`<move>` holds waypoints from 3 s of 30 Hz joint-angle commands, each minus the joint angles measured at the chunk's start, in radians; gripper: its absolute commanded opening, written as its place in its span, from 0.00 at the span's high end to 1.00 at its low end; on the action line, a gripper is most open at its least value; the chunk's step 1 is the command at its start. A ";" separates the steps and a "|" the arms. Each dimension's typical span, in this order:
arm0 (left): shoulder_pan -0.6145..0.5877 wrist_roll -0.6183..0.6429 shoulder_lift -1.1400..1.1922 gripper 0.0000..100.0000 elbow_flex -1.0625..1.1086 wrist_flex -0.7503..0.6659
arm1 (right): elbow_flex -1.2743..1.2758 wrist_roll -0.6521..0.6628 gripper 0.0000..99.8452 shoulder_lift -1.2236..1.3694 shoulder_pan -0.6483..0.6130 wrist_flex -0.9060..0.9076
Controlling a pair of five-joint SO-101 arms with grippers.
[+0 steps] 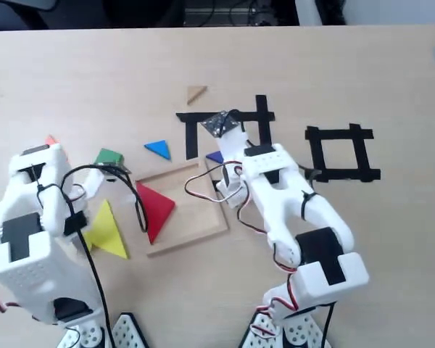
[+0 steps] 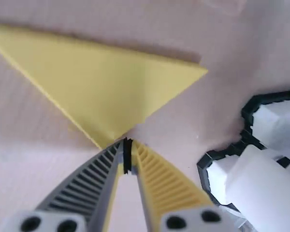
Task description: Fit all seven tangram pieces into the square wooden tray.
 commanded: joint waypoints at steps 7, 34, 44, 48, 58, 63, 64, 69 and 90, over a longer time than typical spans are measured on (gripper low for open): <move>0.189 0.060 -0.032 0.97 -0.082 -0.034 | -0.041 0.008 0.99 -0.005 -0.008 0.009; 0.127 0.124 -0.058 0.97 -0.056 -0.135 | -0.041 0.063 0.99 -0.004 -0.011 0.029; 0.249 -0.077 -0.055 0.97 -0.067 -0.044 | -0.041 0.063 0.99 -0.007 -0.008 0.029; 0.257 -0.046 -0.054 0.97 -0.065 -0.091 | -0.041 0.063 0.99 -0.007 -0.008 0.029; 0.300 -0.048 -0.064 0.97 -0.067 -0.086 | -0.041 0.064 0.99 -0.004 -0.009 0.028; 0.226 -0.069 -0.137 0.97 -0.067 -0.072 | -0.041 0.064 0.99 -0.004 -0.011 0.028; 0.202 -0.098 -0.163 0.97 -0.070 -0.080 | -0.041 0.064 0.99 -0.004 -0.011 0.028; 0.081 -0.305 -0.267 0.97 -0.085 -0.098 | -0.041 0.064 0.99 -0.004 -0.011 0.028; 0.189 -0.284 -0.227 0.85 0.104 -0.468 | -0.041 0.064 0.99 -0.004 -0.008 0.026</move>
